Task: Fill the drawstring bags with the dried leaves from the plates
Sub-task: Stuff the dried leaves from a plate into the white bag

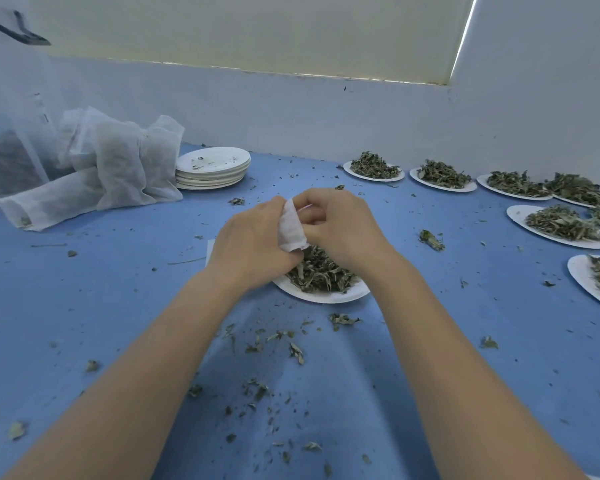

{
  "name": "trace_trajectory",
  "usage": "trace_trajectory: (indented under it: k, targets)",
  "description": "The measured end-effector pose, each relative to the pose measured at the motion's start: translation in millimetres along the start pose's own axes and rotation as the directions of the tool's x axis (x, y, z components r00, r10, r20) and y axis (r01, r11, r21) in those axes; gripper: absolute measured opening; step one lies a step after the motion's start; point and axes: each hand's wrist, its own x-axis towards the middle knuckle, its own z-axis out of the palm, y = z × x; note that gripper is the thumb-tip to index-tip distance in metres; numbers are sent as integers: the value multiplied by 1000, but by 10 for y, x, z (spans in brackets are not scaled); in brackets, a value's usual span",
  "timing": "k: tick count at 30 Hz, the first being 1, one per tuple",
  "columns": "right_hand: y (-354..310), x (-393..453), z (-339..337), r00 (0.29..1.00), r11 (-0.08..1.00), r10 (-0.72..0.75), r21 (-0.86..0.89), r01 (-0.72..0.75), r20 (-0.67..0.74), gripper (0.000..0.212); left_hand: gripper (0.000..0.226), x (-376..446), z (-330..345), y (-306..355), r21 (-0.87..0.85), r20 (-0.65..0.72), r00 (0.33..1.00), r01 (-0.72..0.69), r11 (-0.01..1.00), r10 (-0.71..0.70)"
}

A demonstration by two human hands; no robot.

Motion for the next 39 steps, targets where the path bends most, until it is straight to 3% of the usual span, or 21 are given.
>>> trace_trajectory:
  k: [4,8,10,13,17,21,24,28,34,37,39]
  targets:
    - [3,-19,-108,974,998,17,55,-30,226,26,37,2,-22,-42,9,30,999,18,1000,-19]
    - [25,-19,-160,988,992,19,117,-38,155,31,36,3,-53,-59,98,49,999,-6,995,1]
    - [52,-9,-183,997,998,38,41,-41,68,36,33,12,-67,-74,163,56,998,-9,987,0]
    - [66,-16,-232,999,975,47,-217,-45,7,39,36,11,-98,-78,233,72,997,-15,972,-2]
    - [-55,-13,-317,987,882,93,-470,-21,131,26,33,-34,-181,-35,234,88,996,2,972,-23]
    - [-204,-147,-454,960,831,125,-556,38,252,8,31,-162,-313,18,234,43,998,40,971,-51]
    - [-159,-364,-504,901,783,204,-616,85,383,9,30,-282,-379,66,211,58,995,61,976,-75]
    - [-45,-573,-450,873,768,223,-629,117,434,19,29,-401,-403,130,239,83,992,68,969,-90]
    - [33,-655,-307,907,799,165,-592,107,387,14,28,-462,-384,168,242,10,997,76,967,-81]
    - [76,-538,-421,980,884,104,-467,-12,172,9,32,-443,-337,133,275,-21,996,88,958,-86]
    - [134,-398,-488,995,847,86,-529,-42,59,15,32,-426,-294,106,277,-20,995,102,955,-101]
